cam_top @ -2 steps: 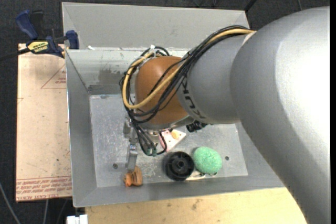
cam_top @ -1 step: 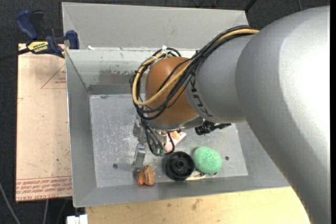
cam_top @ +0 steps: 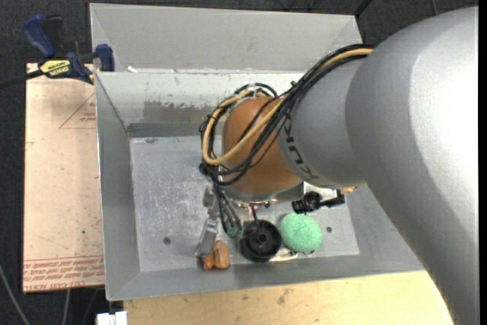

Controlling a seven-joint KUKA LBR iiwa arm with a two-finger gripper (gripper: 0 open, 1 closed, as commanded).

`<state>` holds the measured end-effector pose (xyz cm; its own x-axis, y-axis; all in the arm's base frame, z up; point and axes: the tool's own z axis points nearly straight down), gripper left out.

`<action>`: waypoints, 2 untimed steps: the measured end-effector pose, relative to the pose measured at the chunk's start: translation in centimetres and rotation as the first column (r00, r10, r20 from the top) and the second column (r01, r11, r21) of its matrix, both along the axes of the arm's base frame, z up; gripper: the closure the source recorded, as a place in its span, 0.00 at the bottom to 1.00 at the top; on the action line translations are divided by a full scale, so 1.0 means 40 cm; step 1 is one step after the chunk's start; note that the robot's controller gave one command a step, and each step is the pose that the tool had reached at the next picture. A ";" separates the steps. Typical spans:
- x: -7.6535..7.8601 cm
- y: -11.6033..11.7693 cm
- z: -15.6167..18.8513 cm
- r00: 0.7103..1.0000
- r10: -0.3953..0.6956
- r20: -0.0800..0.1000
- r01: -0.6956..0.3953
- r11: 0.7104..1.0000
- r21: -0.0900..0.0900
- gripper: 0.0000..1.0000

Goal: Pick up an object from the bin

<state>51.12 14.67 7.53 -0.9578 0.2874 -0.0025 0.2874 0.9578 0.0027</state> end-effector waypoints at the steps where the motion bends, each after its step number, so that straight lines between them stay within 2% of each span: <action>1: -0.017 -0.034 -0.007 0.976 0.216 -0.004 -0.216 0.976 -0.001 0.00; 2: -0.036 -0.109 -0.012 0.983 0.181 -0.003 -0.181 0.983 0.000 0.00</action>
Offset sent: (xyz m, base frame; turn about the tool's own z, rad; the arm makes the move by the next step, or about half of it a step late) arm -0.0176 -0.0563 -0.0053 -0.1953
